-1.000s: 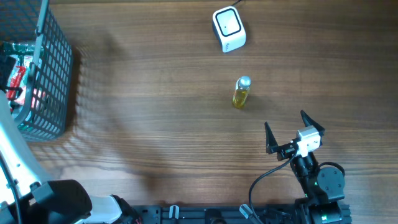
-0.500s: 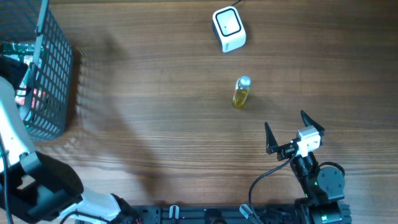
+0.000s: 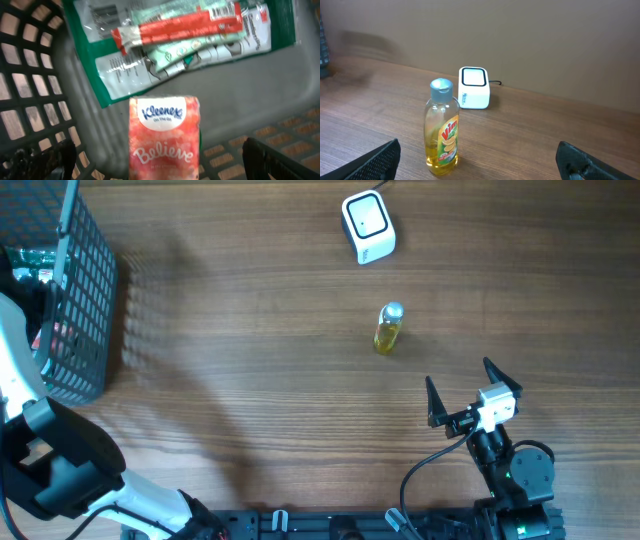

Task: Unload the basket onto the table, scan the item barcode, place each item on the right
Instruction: 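Return the left gripper to the basket and grasp the Kleenex pack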

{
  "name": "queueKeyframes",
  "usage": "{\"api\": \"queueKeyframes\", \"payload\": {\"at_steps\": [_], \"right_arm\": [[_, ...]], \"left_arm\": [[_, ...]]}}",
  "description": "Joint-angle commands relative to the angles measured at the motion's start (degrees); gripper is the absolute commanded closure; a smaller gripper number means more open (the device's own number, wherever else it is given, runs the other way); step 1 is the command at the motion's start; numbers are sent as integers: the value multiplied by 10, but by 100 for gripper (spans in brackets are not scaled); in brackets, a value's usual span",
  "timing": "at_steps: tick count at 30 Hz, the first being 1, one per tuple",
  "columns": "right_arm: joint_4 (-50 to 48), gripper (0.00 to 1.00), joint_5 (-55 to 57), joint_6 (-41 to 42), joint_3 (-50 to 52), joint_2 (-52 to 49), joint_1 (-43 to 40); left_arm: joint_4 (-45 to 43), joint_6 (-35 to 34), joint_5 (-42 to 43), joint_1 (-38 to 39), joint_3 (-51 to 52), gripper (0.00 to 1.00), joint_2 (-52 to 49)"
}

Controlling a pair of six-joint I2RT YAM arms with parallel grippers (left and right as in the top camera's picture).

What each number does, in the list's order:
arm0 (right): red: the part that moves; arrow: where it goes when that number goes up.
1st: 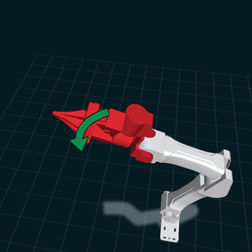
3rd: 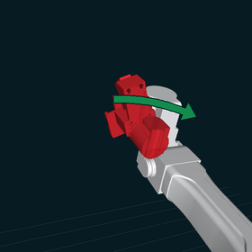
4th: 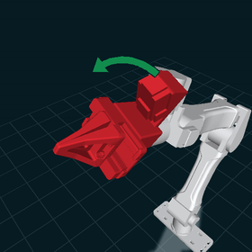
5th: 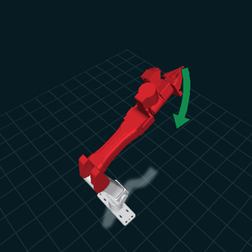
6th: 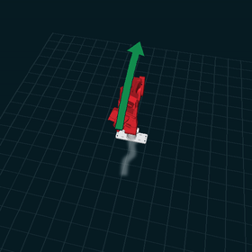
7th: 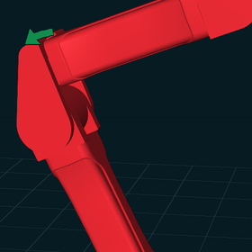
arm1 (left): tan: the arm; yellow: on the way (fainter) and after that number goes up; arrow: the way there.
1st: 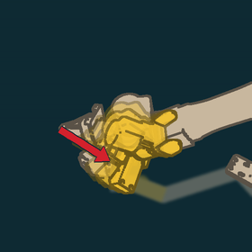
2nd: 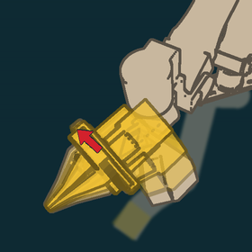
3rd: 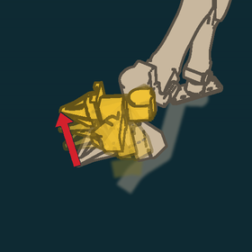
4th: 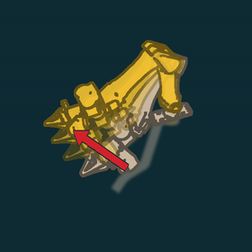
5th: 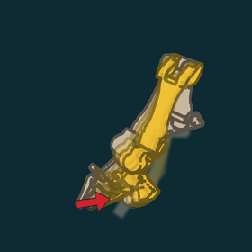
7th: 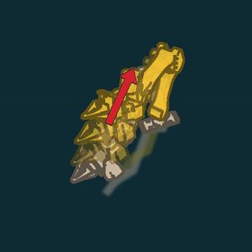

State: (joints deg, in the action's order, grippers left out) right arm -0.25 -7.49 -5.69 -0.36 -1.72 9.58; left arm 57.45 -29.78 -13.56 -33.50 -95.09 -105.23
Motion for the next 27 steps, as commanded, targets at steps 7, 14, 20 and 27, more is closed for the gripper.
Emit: {"api": "queueKeyframes", "payload": {"at_steps": [7,14,20,27], "right_arm": [[-3,0,-1,-3,1,0,-3],[-2,0,-1,-3,1,0,-3],[-3,0,-1,-3,1,0,-3],[-3,0,-1,-3,1,0,-3]], "left_arm": [[17,28,26,-3,7,0,-47],[22,28,26,-5,11,0,-78],[1,28,26,-5,33,9,-81],[-32,28,26,-5,61,14,-82]]}}
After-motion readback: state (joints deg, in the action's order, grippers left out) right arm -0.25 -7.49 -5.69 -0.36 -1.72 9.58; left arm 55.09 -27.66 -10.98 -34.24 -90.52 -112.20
